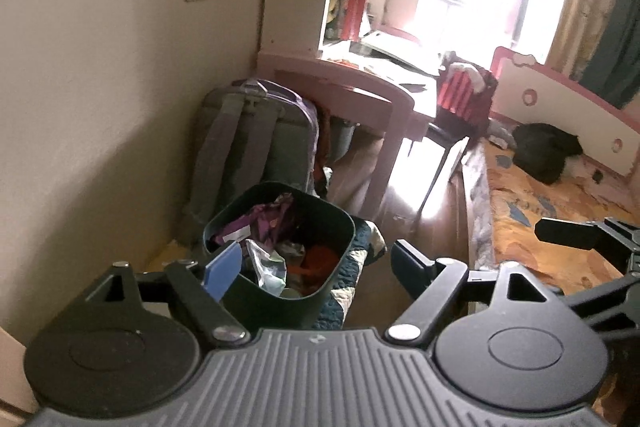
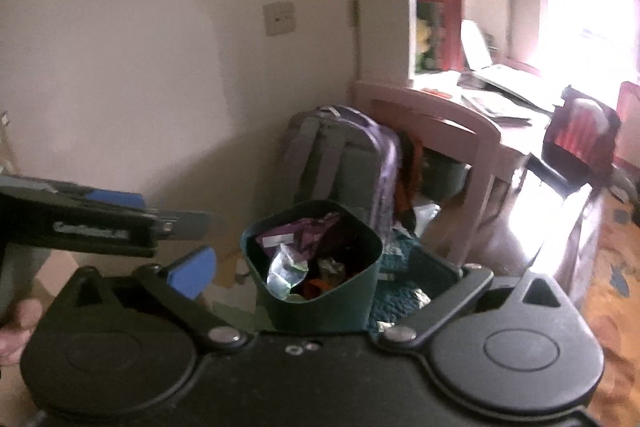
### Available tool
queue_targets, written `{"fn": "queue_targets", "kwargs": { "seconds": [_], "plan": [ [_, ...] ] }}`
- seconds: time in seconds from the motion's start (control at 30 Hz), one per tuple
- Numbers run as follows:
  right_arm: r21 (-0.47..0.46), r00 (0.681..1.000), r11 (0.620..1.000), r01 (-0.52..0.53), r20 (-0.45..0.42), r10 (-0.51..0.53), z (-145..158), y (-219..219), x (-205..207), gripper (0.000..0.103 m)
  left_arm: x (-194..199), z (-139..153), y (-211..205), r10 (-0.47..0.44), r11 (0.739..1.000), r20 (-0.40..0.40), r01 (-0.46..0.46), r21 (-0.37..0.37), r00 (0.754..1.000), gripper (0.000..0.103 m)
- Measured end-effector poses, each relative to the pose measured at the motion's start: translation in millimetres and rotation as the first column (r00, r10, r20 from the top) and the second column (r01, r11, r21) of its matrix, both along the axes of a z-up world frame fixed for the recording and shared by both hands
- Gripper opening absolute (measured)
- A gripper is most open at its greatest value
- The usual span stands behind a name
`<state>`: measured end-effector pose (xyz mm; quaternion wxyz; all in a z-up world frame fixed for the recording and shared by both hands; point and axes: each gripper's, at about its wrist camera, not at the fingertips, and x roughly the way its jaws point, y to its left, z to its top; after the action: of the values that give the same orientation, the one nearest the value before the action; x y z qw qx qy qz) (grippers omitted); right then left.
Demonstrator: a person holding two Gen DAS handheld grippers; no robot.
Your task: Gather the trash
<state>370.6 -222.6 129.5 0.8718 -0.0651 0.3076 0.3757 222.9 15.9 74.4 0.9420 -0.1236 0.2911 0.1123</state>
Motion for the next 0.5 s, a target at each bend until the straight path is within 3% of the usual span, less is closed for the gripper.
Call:
{"fn": "queue_targets", "kwargs": {
  "seconds": [0.13, 0.23, 0.5],
  "plan": [
    [0.033, 0.993, 0.993, 0.115, -0.027, -0.114, 0, 5, -14, 0.103, -11, 1, 16, -0.032, 0.999, -0.002, 0.032, 0.012, 0.999, 0.101],
    [0.052, 0.982, 0.982, 0.181, -0.069, -0.177, -3, 14, -20, 0.103, -17, 2, 30, -0.066, 0.998, 0.004, 0.066, 0.02, 0.998, 0.101],
    [0.044, 0.966, 0.965, 0.258, -0.044, -0.256, 0, 43, -40, 0.103, -23, 1, 58, -0.126, 0.992, 0.009, 0.126, 0.013, 0.992, 0.101]
  ]
}}
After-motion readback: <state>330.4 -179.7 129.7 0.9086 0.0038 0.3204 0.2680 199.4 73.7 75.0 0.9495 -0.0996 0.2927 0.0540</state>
